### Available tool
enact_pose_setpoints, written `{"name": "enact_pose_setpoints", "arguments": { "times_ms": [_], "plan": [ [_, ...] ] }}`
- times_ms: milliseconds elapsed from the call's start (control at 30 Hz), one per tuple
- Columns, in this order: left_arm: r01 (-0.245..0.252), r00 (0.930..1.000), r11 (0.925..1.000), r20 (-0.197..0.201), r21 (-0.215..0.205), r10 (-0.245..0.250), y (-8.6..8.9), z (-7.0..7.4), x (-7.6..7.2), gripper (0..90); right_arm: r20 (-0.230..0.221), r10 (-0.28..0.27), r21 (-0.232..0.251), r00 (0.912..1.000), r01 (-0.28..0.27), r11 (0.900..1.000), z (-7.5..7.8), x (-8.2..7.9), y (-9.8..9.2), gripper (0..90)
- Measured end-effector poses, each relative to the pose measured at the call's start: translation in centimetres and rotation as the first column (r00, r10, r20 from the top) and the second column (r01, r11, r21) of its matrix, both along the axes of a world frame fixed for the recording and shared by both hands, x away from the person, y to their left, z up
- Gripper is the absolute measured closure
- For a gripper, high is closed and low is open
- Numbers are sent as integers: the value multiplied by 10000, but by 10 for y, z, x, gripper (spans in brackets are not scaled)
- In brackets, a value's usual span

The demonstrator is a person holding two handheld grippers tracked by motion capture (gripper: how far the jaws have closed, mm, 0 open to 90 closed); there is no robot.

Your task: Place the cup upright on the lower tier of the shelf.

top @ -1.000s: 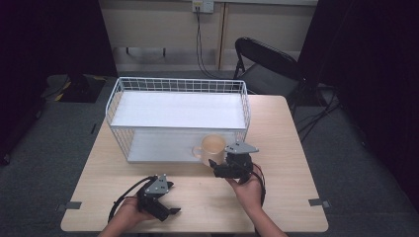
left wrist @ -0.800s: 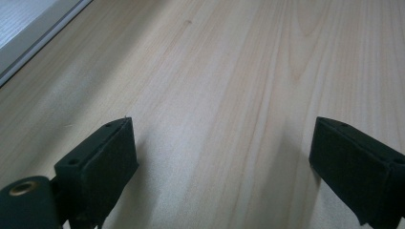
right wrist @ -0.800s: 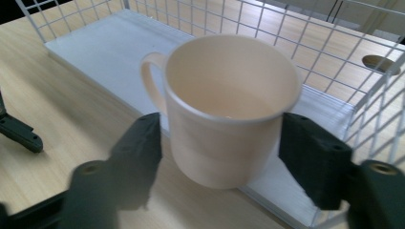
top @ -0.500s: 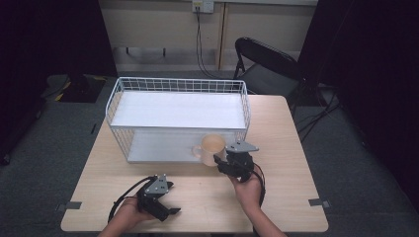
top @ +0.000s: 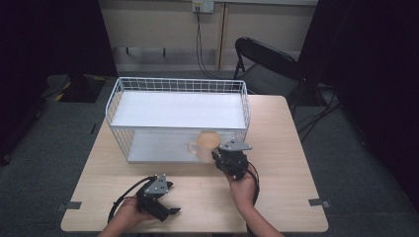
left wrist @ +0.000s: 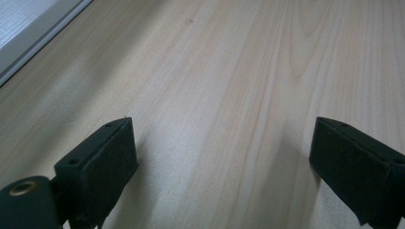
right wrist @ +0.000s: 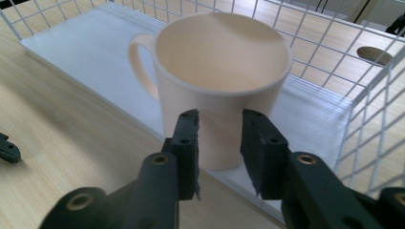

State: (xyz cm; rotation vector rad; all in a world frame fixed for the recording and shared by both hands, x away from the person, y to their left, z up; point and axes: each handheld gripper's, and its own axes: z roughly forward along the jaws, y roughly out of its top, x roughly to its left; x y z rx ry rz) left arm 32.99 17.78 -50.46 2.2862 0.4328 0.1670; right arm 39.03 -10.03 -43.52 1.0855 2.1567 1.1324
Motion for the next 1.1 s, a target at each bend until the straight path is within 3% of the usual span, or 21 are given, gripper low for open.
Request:
{"name": "enact_pose_setpoints", "arguments": {
  "times_ms": [267, 367, 400, 433, 567, 767, 1100],
  "plan": [
    [0, 10000, 10000, 2, -12, 0, 0, 0, 0, 83, 8, 171, -41, 9999, -171, 9998, -1, 7, 14, 714],
    [-4, 10000, 10000, 4, -15, 5, 0, 0, 0, 83, -58, 307, 224, 9995, -306, 9993, -1, 8, 15, 527],
    [-4, 10000, 10000, 4, -15, 5, 0, 0, 0, 83, -58, 307, 224, 9995, -306, 9993, -1, 8, 15, 527],
    [-1, 10000, 10000, 5, -9, 1, 0, 0, 0, 83, -15, 406, 260, 9992, -405, 9988, -1, 5, 14, 408],
    [-2, 10000, 10000, 4, -10, 2, 0, 0, 0, 83, -411, 882, 770, 9953, -849, 9934, 1, 2, 8, 245],
    [-5, 10000, 10000, 3, -11, 5, 0, 0, 0, 83, -387, 1327, 726, 9904, -1296, 9889, 4, -8, -2, 170],
    [22, 10000, 10000, 7, -25, -22, 0, 0, 0, 83, -457, 1753, 672, 9835, -1721, 9828, 5, -18, -23, 156]
  ]
}}
